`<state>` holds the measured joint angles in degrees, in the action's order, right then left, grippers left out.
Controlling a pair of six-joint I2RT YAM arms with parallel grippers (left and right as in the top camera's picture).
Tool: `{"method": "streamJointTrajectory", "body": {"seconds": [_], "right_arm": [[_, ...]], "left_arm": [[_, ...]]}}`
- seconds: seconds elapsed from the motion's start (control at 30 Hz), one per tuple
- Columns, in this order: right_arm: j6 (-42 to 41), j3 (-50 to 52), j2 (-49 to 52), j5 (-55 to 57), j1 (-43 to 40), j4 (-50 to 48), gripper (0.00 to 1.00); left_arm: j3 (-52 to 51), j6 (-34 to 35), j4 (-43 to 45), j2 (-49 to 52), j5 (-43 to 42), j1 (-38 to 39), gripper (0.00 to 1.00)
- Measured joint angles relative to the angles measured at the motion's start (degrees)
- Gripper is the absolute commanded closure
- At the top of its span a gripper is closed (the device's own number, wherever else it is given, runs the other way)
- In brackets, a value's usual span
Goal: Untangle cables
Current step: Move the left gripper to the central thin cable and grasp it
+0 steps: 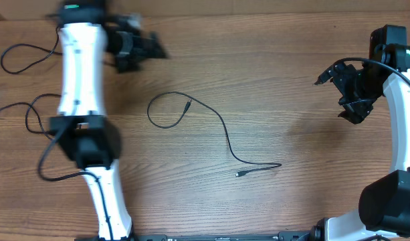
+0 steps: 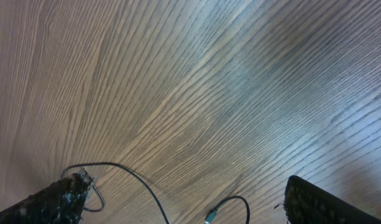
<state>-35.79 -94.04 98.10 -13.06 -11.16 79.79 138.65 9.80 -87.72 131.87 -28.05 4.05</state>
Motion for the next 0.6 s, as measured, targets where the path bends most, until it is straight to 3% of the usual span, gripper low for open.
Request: {"method": "streamJointTrajectory", "body": {"seconds": [0.27,0.6], "right_arm": [[0.0,0.0,0.0,0.0,0.0,0.0,0.0],[0.0,0.0,0.0,0.0,0.0,0.0,0.0]], "left_arm": [[-5.3,18.9,4.3,0.0,16.5,19.2,0.0],[-20.5,36.6,12.4,0.0,20.2,28.2,0.02]]}}
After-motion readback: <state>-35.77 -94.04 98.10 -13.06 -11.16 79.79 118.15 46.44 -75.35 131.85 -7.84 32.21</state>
